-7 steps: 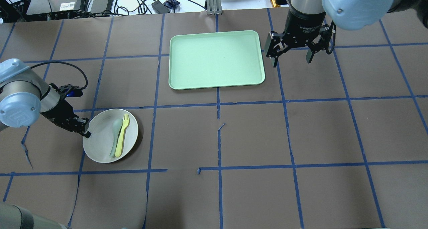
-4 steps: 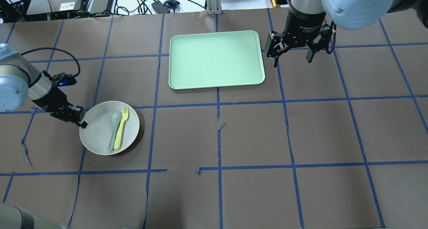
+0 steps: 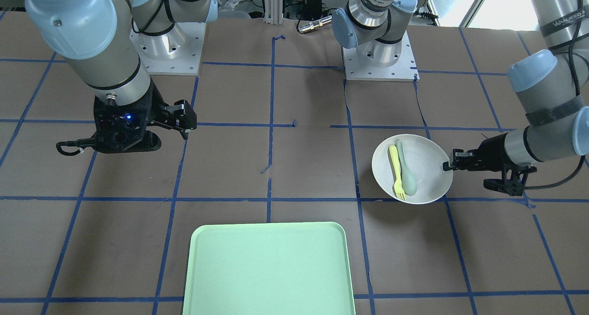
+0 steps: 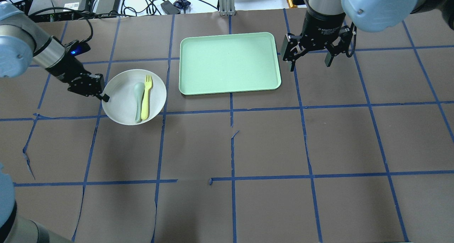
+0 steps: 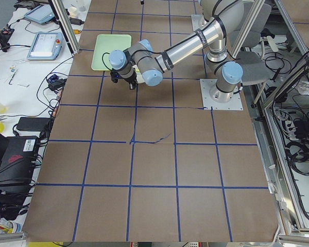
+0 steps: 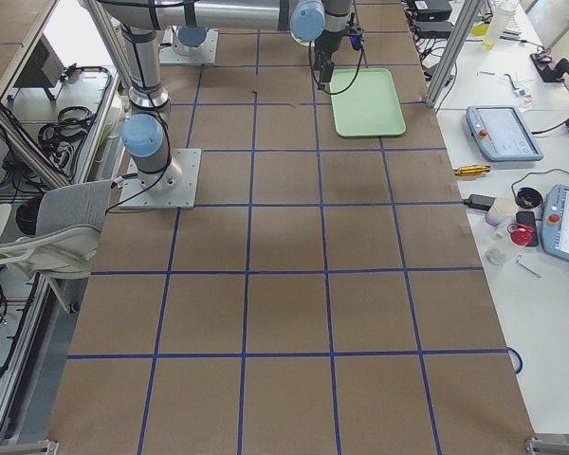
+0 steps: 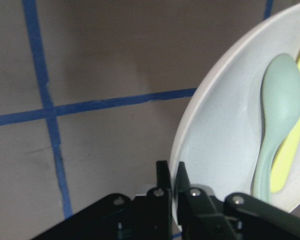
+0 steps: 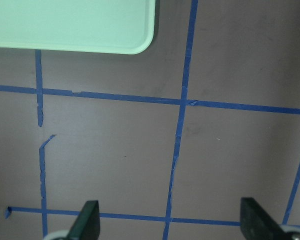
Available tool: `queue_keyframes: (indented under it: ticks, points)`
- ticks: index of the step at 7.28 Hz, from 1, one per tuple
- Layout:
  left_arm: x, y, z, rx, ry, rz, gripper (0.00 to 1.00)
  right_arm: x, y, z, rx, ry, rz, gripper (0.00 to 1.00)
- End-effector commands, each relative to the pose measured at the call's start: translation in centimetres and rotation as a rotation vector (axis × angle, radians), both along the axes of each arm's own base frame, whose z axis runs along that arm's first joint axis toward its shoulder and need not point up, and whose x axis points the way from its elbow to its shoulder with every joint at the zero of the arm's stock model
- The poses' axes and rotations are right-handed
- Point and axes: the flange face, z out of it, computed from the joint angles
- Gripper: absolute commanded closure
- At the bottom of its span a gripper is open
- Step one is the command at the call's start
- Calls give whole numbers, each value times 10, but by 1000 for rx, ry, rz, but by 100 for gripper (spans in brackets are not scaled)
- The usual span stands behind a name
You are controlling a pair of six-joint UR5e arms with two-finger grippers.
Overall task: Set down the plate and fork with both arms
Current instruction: 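Slide the plate with the left gripper onto the green tray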
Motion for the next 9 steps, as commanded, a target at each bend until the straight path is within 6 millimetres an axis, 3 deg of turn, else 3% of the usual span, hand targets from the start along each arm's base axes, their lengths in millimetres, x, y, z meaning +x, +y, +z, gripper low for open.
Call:
queue_keyframes:
  ticks: [1,3,4,7,9]
  points:
    - [-102,-65,-13,-62,102,22,100,1,1,-3,8,-3,1,0]
    - [-175,-106,-57,-101,112,32,100,1,5,-14,31,-3,0,0]
    - [-192,-126,-72,-107,114,10,100,1,5,-14,32,-3,0,0]
    - [-222,-135,-109,-120,116,-49,100,1,5,-15,34,-3,0,0]
    - [-230,-136,-110,-131,115,-51,100,2,6,-15,34,-4,1,0]
